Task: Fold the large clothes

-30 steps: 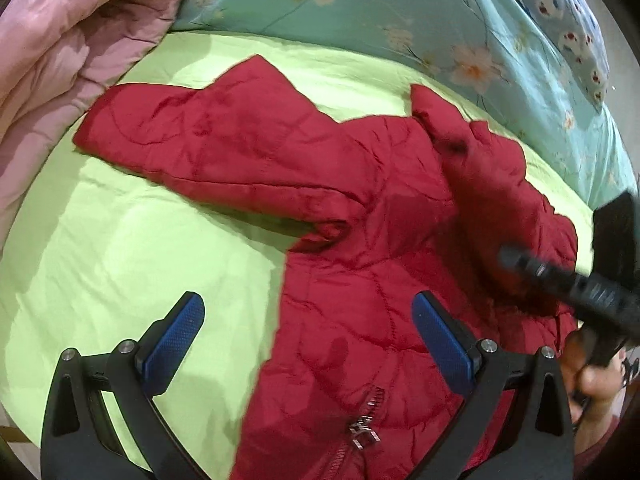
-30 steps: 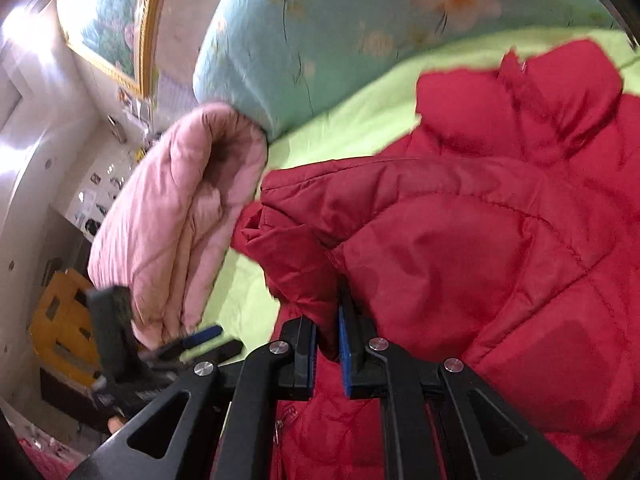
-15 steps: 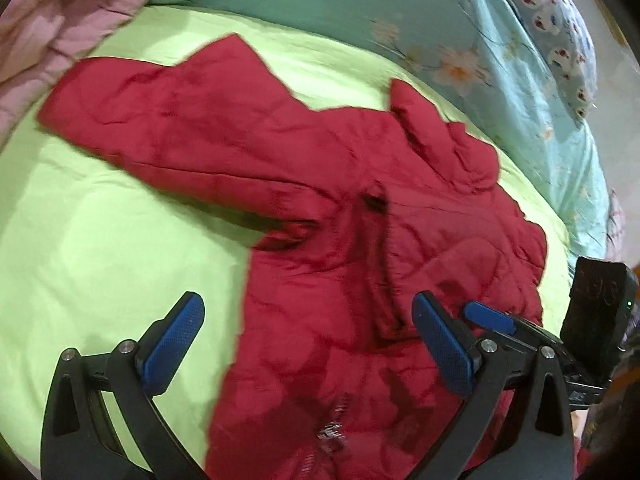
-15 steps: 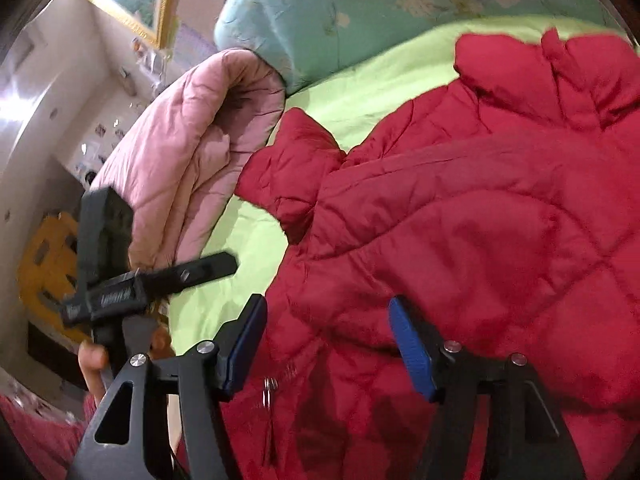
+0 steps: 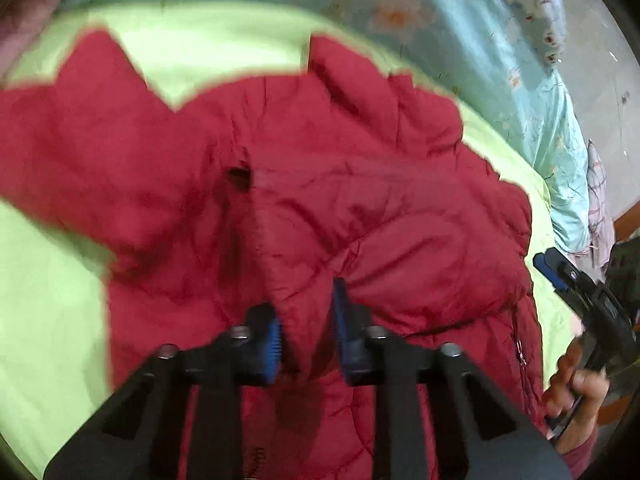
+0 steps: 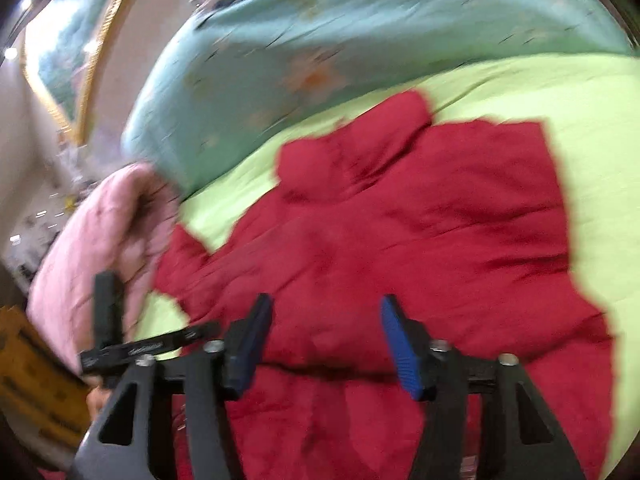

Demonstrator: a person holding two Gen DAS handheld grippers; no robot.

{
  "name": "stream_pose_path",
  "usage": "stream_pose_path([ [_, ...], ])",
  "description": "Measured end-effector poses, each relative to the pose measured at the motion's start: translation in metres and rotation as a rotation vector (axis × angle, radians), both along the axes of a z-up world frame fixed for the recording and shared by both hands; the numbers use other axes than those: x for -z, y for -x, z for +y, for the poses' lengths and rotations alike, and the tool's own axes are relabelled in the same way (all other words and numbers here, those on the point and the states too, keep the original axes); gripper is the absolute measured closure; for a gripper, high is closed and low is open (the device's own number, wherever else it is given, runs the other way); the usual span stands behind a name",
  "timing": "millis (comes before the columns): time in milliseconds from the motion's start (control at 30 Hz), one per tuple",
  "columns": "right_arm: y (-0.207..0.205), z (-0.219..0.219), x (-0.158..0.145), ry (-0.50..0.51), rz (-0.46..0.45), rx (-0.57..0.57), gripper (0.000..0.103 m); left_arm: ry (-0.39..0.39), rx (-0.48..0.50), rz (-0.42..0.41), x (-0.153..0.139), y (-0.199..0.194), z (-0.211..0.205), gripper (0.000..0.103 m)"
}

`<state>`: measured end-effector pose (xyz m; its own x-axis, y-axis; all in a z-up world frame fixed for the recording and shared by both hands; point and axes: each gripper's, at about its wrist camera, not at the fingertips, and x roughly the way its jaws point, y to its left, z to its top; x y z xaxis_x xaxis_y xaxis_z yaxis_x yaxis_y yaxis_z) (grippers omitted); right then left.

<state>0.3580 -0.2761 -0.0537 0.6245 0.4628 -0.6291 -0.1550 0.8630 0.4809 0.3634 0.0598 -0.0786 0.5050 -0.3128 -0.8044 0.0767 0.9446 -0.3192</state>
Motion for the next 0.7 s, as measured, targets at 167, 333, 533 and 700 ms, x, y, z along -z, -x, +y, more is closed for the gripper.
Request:
stream_pose_path([
  [167, -0.022, -0.017, -0.008, 0.149, -0.022, 0.080, 0.054, -0.103, 0.008, 0.027, 0.007, -0.013, 0.007, 0.085],
  [333, -0.064, -0.002, 0.036, 0.325, 0.083, 0.032, 0.060, -0.115, 0.023, 0.035, 0.020, -0.018, -0.007, 0.085],
  [533, -0.086, -0.033, 0.057, 0.296, 0.136, 0.136, 0.060, -0.139, 0.007, 0.079, 0.033, -0.037, -0.013, 0.076],
  [700, -0.054, -0.016, 0.027, 0.213, 0.066, 0.098, 0.054, -0.138, 0.008, 0.068, 0.032, -0.031, -0.010, 0.075],
])
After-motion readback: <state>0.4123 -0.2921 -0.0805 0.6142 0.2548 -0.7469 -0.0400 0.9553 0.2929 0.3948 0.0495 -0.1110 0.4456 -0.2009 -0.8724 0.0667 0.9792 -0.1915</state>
